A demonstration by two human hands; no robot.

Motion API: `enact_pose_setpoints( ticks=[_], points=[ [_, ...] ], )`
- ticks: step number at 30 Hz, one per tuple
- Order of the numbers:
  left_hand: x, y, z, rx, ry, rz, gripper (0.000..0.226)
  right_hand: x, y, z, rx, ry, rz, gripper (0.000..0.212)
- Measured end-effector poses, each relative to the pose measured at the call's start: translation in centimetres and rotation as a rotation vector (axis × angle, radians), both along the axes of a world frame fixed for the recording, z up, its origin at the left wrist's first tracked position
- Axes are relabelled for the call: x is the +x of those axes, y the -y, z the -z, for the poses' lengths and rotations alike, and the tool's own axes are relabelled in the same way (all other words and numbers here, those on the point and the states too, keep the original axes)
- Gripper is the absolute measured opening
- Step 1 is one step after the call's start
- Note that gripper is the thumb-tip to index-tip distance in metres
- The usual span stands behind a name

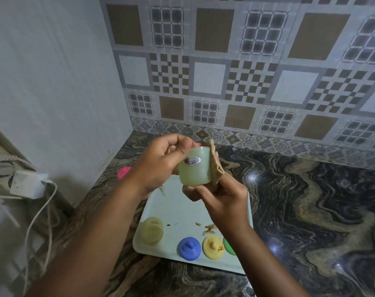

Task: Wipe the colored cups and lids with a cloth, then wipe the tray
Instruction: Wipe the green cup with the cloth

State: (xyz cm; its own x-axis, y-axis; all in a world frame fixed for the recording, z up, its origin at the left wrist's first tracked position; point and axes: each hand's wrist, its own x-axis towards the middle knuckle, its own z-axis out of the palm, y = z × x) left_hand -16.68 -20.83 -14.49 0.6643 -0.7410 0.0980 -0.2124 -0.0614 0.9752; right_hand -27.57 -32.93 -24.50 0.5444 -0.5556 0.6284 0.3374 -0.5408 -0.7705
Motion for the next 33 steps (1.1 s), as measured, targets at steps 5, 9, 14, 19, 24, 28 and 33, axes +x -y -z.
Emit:
enact_pose_setpoints(
  ticks=[5, 9, 14, 19, 24, 28, 33],
  points=[
    [0.9, -0.8, 0.2, -0.169, -0.182, 0.172, 0.018, -0.1, 0.3, -0.2, 0.018, -0.020, 0.032, 0.030],
    [1.2, -0.6, 0.6, -0.165, -0.037, 0.080, 0.011, -0.4, 0.4, 0.0, -0.054, -0.022, 0.042, 0.049],
    [1.0, 0.3, 1.3, -0.083, 0.185, -0.002, 0.008, -0.6, -0.2, -0.1, -0.242, -0.006, 0.092, 0.070],
    [-0.1, 0.8, 1.7, 0.040, 0.328, -0.086, 0.009, -0.9, 0.3, 0.8, -0.336, -0.046, 0.146, 0.069],
    [0.0, 0.8, 1.9, 0.112, 0.350, -0.177, 0.005, -1.0, 1.1, 0.8, -0.349, -0.110, 0.038, 0.075],
    [0.4, 0.9, 2.3, 0.101, 0.318, -0.193, 0.007, -0.7, 1.1, 1.0, -0.333, -0.080, 0.071, 0.054],
    [0.5, 1.0, 3.1, 0.083, 0.328, -0.232, 0.012, -0.3, 1.0, 1.4, -0.320, -0.094, 0.091, 0.046]
  ],
)
